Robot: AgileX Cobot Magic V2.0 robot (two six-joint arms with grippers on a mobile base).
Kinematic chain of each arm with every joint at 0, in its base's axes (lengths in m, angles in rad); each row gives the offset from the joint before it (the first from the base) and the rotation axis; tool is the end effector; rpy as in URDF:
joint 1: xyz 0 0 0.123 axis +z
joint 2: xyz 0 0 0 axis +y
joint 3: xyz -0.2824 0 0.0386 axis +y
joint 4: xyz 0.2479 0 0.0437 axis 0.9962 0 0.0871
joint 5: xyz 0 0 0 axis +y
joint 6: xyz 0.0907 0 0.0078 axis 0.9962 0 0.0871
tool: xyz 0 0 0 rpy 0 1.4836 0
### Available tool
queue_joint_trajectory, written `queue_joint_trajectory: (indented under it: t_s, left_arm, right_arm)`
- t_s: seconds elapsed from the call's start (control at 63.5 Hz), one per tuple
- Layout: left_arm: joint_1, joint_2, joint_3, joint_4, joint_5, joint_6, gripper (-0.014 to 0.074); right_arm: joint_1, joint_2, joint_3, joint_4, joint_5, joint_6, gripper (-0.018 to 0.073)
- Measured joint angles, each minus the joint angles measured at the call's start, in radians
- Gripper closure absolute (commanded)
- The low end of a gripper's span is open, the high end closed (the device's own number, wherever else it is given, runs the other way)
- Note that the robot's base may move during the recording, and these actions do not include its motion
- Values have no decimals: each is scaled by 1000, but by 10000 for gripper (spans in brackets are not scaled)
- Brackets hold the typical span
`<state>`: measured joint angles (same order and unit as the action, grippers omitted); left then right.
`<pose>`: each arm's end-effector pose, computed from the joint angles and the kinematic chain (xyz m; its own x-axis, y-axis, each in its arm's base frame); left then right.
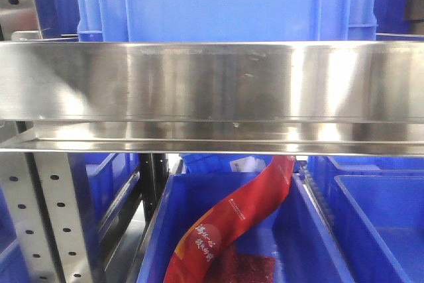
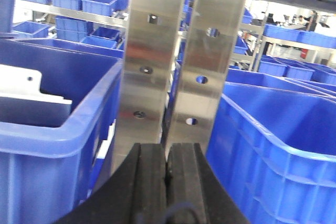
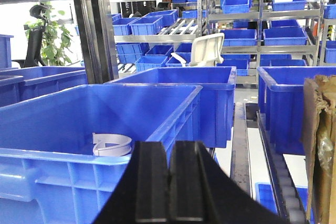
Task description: Grab PVC pipe and place in blue bin
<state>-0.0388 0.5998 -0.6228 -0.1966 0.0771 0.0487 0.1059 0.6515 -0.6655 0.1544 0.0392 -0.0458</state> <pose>0.1263 -0.0063 0.3667 0.0263 -0.1479 -0.9887 0.0583 0.9875 -0.1462 0.1361 0.0150 0.3777 0.0496 0.1142 -0.9922 -0.1177 0.9872 0.1077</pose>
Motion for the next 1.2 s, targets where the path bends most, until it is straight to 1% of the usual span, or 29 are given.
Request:
queue_joint_trajectory:
  t_s: [0.662,0.819,0.914,1.008,1.103,1.197]
  left_arm:
    - [0,0,0,0,0,0,707]
    - [0,0,0,0,0,0,707]
    - [0,0,0,0,0,0,707]
    - [0,0,0,0,0,0,707]
    - [0,0,0,0,0,0,707]
    - [0,0,0,0,0,0,707]
  right_arm:
    - [0,-1,0,0,0,0,727]
    - [-8,-46,60,-19,-8,0,727]
    - [-42,-92,142,-26,-45,0,727]
    - [-102,-156,253,-30,-91,0,727]
    - [-161,-224,346,-31,-107,0,727]
    - [-204,-300,437,-31,-111,0,727]
